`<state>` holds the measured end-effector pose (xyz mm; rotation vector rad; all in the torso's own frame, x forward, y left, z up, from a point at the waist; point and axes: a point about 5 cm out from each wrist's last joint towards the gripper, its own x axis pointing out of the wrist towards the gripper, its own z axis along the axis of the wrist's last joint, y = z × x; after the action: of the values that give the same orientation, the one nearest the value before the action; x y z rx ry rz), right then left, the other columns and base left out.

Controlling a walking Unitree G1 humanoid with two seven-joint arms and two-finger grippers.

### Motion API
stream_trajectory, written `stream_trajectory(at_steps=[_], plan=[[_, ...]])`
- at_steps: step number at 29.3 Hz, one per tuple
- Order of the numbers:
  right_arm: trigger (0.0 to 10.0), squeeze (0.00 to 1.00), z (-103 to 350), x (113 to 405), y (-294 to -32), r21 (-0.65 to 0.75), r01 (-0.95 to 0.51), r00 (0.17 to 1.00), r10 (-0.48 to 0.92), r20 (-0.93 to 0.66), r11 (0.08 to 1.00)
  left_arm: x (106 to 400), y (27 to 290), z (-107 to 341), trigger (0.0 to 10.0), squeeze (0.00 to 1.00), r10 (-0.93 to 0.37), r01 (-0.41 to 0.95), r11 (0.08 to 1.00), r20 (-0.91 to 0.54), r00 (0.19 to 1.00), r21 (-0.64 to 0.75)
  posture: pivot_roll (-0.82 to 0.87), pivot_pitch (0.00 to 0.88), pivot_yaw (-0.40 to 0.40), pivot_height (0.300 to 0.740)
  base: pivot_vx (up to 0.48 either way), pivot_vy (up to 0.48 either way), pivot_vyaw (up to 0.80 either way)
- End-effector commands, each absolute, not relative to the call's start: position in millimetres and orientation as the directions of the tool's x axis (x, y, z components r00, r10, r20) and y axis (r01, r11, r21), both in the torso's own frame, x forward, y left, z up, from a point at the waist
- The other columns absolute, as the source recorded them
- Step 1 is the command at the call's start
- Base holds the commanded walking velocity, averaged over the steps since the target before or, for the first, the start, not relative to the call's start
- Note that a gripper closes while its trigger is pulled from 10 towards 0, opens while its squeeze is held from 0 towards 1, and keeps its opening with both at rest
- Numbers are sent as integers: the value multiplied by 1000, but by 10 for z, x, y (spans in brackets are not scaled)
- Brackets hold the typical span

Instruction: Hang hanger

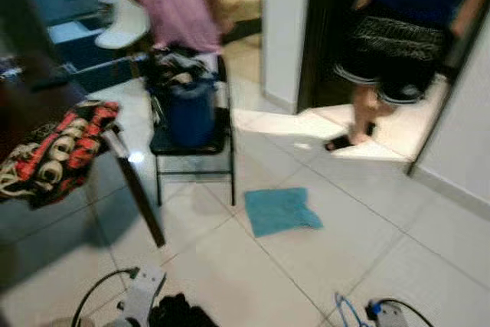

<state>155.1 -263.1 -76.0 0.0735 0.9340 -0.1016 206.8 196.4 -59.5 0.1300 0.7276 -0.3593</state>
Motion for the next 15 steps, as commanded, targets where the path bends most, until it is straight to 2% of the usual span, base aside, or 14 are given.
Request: stream_trajectory(at_steps=[1, 6, 12, 13, 14, 15], plan=[[10000, 0, -756, 1546, -2620, 41, 150, 622, -62, -781, 988, 2116, 1960, -552, 10000, 0, -284, 370, 929, -639, 715, 1, 3, 10, 14, 740, 0, 0, 0], [10000, 0, -702, 1607, -2619, 57, 150, 694, -64, -717, 987, 2129, 1968, -520, 10000, 0, -264, 297, 954, -580, 771, -40, -9, 12, 18, 740, 0, 0, 0], [10000, 0, -663, 1639, -2616, 80, 160, 743, -67, -665, 984, 2143, 1957, -477, 10000, 0, -279, 293, 954, -521, 807, -58, -14, 15, 28, 740, 0, 0, 0], [10000, 0, -338, 2116, -2726, 119, 112, 851, -33, -524, 986, 2153, 1962, -454, 10000, 0, -275, 291, 956, -496, 824, -46, -14, 15, 28, 740, 0, 0, 0], [10000, 0, -338, 2116, -2726, 119, 112, 851, -33, -524, 986, 2153, 1962, -454, 10000, 0, -275, 291, 956, -496, 824, -46, -14, 15, 28, 740, 0, 0, 0], [10000, 0, -137, 2340, -2799, 106, 78, 889, -21, -458, 991, 2157, 1966, -445, 10000, 0, -268, 283, 958, -485, 832, -45, -14, 15, 28, 740, 0, 0, 0]])
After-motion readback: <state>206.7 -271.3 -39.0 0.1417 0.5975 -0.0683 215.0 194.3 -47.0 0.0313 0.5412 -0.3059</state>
